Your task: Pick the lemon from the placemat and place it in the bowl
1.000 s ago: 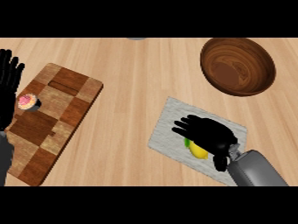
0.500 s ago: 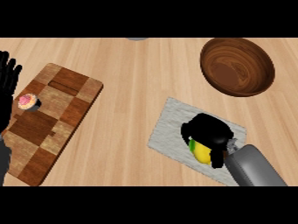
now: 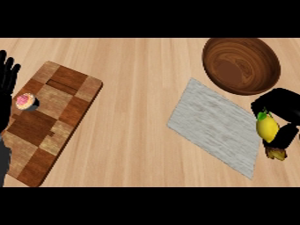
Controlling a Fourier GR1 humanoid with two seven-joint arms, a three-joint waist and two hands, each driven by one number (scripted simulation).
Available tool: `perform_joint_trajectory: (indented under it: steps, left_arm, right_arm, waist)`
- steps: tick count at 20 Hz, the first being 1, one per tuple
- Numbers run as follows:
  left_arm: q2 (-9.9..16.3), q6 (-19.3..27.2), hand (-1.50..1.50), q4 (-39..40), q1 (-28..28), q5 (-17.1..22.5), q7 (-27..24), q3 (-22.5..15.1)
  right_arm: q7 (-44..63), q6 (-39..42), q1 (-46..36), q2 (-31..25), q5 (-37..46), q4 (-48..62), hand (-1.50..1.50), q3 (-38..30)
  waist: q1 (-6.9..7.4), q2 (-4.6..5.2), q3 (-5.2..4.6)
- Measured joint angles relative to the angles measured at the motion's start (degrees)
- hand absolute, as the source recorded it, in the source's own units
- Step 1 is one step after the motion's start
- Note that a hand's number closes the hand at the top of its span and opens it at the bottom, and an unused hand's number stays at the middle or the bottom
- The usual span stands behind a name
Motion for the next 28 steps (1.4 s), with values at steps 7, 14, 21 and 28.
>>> perform_joint_trajectory:
  steps: [7, 14, 21, 28]
  left_arm:
    - [-0.62, -0.66, 0.0, -0.56, -1.07, 0.49, -0.3, -0.87]
    - [-1.08, -0.95, 0.0, -0.53, -2.08, 0.32, -0.2, -1.92]
    - [-1.52, -1.02, 0.0, 0.23, -3.22, 0.13, 0.3, -2.71]
    - [-1.63, -1.09, 0.0, 0.79, -3.59, -0.3, 0.6, -3.28]
  right_arm:
    - [-6.88, -0.68, -5.03, -13.77, -5.04, 12.97, 1.5, -12.57]
    - [-13.88, -3.05, -10.5, -22.7, -9.64, 23.94, 1.5, -21.22]
    - [-19.11, -2.64, -16.68, -27.15, -15.97, 30.8, 1.5, -25.44]
    - [-20.23, 2.51, -23.17, -28.73, -22.12, 35.57, 1.5, -26.17]
  waist:
    - [2.22, 1.41, 0.49]
    - [3.98, 1.45, 0.58]
    - [4.89, 0.99, 0.47]
    - [5.52, 0.45, 0.22]
